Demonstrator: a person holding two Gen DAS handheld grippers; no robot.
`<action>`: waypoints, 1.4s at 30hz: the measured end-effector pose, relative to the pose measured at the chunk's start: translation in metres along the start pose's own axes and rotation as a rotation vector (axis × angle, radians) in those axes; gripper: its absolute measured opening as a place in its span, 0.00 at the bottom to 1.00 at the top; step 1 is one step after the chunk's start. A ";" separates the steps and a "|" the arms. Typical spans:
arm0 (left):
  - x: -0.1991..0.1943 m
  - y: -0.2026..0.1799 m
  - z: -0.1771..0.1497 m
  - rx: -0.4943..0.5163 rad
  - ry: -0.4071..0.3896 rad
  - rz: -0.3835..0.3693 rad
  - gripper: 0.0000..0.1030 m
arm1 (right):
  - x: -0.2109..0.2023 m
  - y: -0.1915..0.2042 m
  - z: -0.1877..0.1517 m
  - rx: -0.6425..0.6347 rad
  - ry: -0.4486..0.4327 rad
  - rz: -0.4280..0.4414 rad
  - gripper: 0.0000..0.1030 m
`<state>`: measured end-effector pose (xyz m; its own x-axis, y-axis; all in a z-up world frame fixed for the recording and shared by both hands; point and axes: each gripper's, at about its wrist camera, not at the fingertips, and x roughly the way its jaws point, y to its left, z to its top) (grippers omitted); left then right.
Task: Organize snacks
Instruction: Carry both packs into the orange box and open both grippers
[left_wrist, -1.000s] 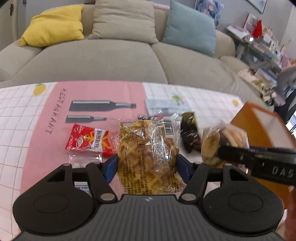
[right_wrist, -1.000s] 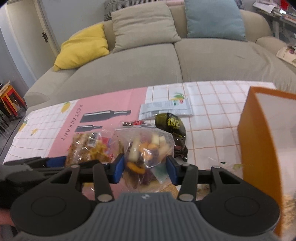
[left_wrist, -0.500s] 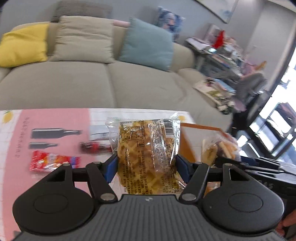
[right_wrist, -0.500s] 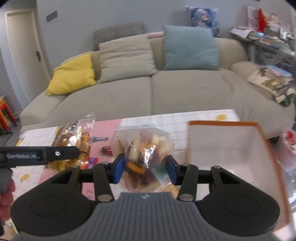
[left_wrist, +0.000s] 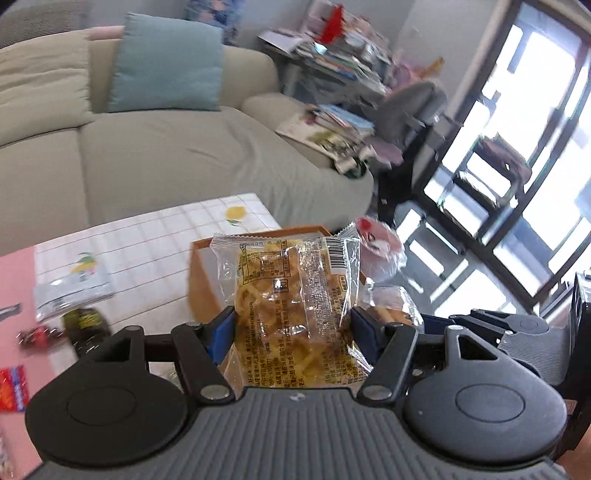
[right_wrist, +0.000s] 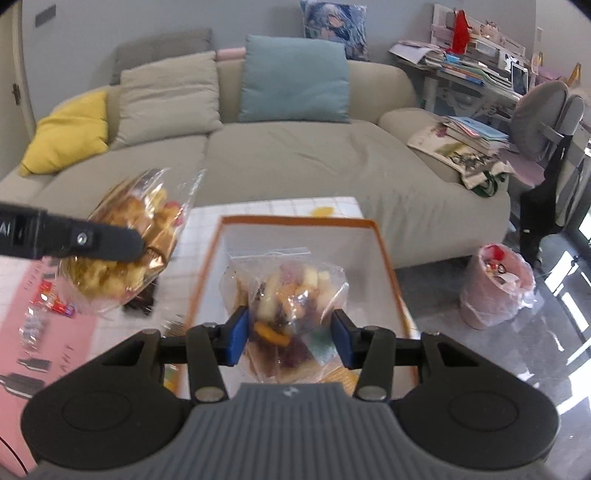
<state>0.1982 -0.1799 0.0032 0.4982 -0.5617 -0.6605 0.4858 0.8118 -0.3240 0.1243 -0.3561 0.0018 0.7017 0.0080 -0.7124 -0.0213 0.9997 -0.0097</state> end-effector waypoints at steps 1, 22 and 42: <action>0.006 -0.003 -0.002 0.012 0.015 0.001 0.73 | 0.005 -0.004 0.000 -0.006 0.009 -0.005 0.45; 0.126 0.006 0.010 0.144 0.218 0.079 0.74 | 0.100 -0.028 0.011 -0.170 0.079 -0.035 0.44; 0.099 0.049 0.037 -0.081 0.140 -0.033 0.86 | 0.146 -0.034 0.030 -0.109 0.186 0.026 0.43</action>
<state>0.2981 -0.2023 -0.0530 0.3758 -0.5649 -0.7346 0.4380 0.8069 -0.3964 0.2485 -0.3884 -0.0804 0.5563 0.0194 -0.8307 -0.1213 0.9909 -0.0581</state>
